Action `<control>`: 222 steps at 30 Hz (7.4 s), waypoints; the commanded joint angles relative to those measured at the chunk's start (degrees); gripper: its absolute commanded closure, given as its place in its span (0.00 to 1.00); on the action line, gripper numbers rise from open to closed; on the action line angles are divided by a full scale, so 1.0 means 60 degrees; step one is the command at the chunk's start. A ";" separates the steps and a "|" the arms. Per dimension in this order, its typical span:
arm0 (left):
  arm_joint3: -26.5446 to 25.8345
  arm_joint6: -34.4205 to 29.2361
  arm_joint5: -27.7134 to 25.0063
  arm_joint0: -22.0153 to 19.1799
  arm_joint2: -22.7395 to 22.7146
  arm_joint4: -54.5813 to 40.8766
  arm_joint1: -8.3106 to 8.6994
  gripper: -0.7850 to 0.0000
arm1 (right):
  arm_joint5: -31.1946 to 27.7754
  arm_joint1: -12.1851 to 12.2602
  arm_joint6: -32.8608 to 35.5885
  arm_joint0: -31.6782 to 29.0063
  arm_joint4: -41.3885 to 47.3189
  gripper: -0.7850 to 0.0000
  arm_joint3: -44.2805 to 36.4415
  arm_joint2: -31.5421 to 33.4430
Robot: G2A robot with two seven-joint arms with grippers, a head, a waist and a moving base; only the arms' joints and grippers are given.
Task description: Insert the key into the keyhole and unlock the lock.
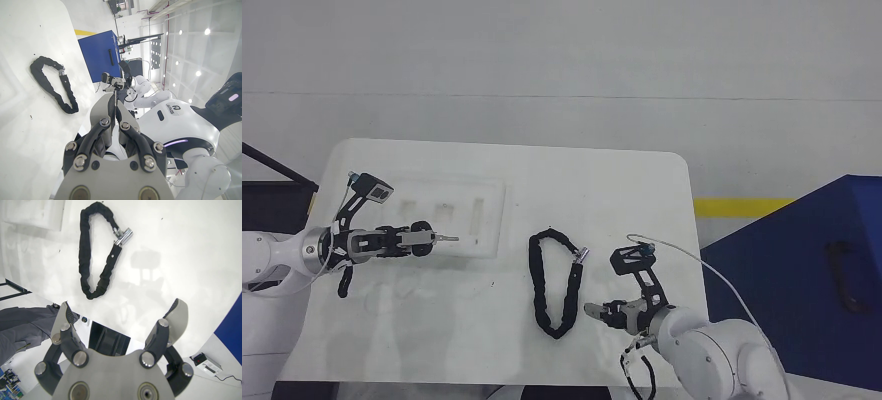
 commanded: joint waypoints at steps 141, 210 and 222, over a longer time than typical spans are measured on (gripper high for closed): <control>0.0000 0.0000 0.0000 0.0000 0.0000 0.0000 0.0000 1.00 | -0.7524 -0.4648 -0.2947 0.0079 0.6243 1.00 0.3208 0.1083; 0.0000 0.0000 0.0000 0.0000 0.0000 0.0000 0.0000 1.00 | -0.9965 -0.4397 -0.1281 0.2575 1.8173 1.00 0.9011 -0.1062; 0.0000 0.0000 0.0000 0.0000 0.0000 0.0000 0.0000 1.00 | -1.0777 -0.4270 -0.5666 0.1844 1.2813 1.00 0.8142 -0.0881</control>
